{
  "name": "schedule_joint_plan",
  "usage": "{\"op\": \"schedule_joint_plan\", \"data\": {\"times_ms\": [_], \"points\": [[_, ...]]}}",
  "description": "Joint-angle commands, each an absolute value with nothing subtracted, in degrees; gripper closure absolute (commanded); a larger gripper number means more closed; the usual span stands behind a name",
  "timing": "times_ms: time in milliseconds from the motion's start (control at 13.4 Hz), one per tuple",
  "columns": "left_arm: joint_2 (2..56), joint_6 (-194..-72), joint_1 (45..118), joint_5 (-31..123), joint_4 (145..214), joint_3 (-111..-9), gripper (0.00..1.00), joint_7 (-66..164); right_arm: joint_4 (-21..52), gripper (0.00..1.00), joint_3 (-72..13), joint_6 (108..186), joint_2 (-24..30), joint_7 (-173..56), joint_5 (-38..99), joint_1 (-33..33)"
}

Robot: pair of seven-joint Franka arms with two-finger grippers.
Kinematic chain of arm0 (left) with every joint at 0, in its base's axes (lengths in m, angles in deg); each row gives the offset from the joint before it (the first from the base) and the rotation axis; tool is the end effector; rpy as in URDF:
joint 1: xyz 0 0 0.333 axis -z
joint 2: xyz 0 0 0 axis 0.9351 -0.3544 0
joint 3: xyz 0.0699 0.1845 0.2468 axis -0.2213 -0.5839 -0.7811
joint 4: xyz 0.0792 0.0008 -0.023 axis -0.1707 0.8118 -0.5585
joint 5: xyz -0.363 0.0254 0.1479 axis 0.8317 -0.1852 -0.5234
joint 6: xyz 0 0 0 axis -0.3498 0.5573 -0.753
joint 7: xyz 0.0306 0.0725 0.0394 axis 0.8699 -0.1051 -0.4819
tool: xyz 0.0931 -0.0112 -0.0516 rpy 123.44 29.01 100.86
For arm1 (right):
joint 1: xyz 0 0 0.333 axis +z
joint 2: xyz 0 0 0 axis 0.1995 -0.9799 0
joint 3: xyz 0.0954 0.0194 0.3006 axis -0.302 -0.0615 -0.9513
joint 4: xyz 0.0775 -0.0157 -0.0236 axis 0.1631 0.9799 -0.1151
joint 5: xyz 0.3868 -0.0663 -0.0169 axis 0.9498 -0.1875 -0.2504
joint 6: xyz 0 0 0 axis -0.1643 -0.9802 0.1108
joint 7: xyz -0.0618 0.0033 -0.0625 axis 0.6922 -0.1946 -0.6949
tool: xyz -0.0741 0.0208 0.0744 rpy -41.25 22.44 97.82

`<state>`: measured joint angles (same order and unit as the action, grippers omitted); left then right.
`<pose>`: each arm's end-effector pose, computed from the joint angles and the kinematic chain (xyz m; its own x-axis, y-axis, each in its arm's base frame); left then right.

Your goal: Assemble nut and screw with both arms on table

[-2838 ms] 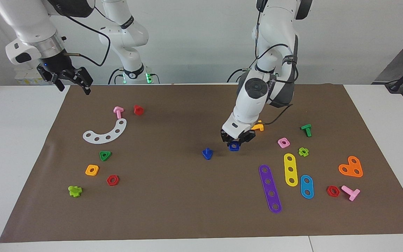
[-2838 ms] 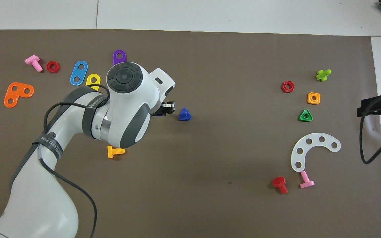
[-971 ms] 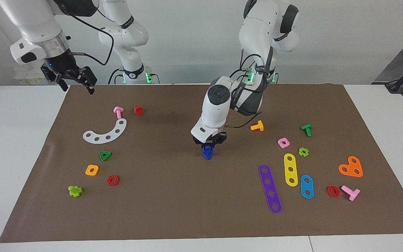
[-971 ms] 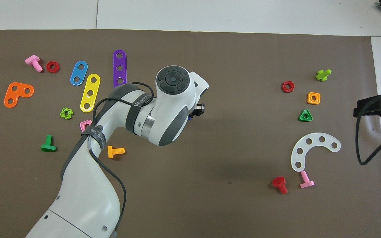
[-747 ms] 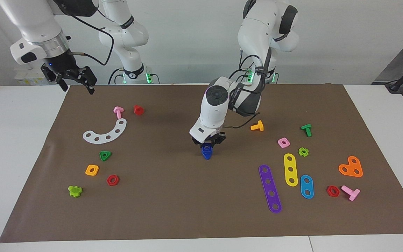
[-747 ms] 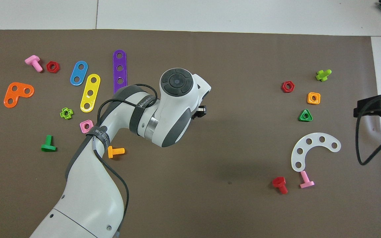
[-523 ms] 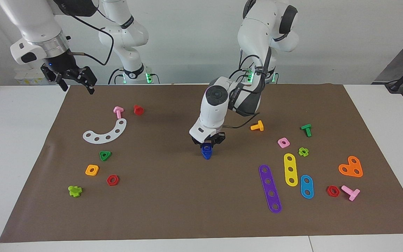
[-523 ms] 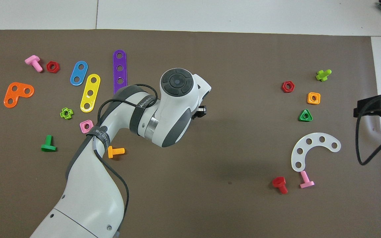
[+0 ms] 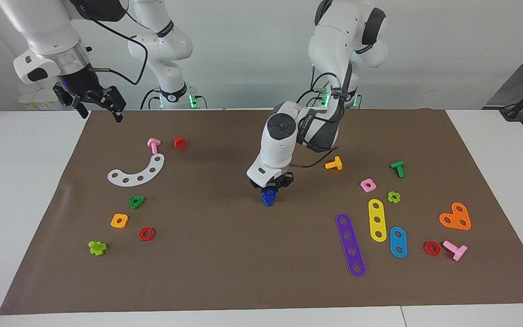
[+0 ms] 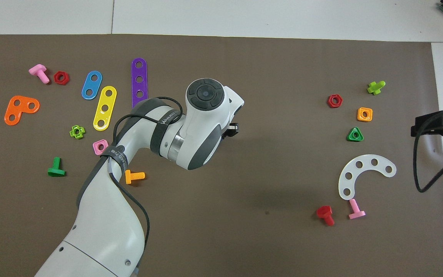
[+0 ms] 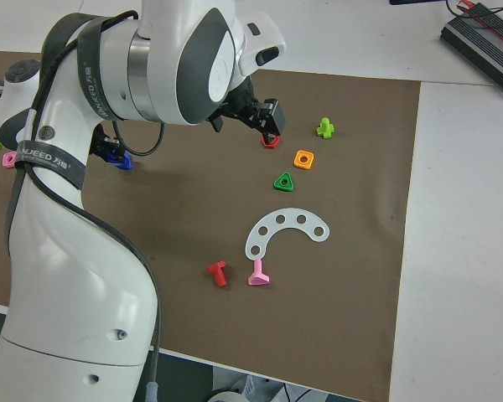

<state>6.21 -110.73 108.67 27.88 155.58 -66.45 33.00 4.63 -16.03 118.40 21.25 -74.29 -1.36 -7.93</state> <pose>0.5590 -0.4280 0.3435 0.9974 -0.0444 -0.0567 -0.0414 -0.9977 0.0544 0.5334 -0.0254 0.6329 0.9853 -0.1706 -0.0086 -0.1705 -0.9853 0.0146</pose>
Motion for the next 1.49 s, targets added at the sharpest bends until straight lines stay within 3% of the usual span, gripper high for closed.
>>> {"op": "schedule_joint_plan", "data": {"times_ms": [0, 747, 822, 971, 1270, 1419], "points": [[5.07, -109.96, 109.67, 27.65, 153.79, -67.20, 0.77, 32.45, 6.17, 0.00, -15.69, 118.72, 22.69, -72.95, -0.78, -7.99], [5.42, -114.36, 110.02, 27.39, 157.39, -67.29, 0.76, 32.09, 6.17, 0.00, -15.69, 118.72, 22.69, -72.95, -0.78, -7.99], [5.42, -114.80, 110.02, 27.39, 157.57, -67.29, 0.70, 32.09, 6.17, 0.00, -15.69, 118.72, 22.69, -72.95, -0.78, -7.99], [5.42, -116.20, 110.11, 27.39, 158.01, -67.29, 0.44, 32.09, 6.17, 0.00, -15.69, 118.72, 22.69, -72.95, -0.78, -7.99], [5.51, -116.12, 110.29, 27.13, 157.92, -67.29, 0.24, 31.83, 6.17, 0.00, -15.69, 118.72, 22.69, -72.95, -0.78, -7.99], [5.59, -114.28, 110.29, 27.04, 156.87, -67.38, 0.22, 31.92, 6.17, 0.00, -15.69, 118.72, 22.69, -72.95, -0.78, -7.99]]}}
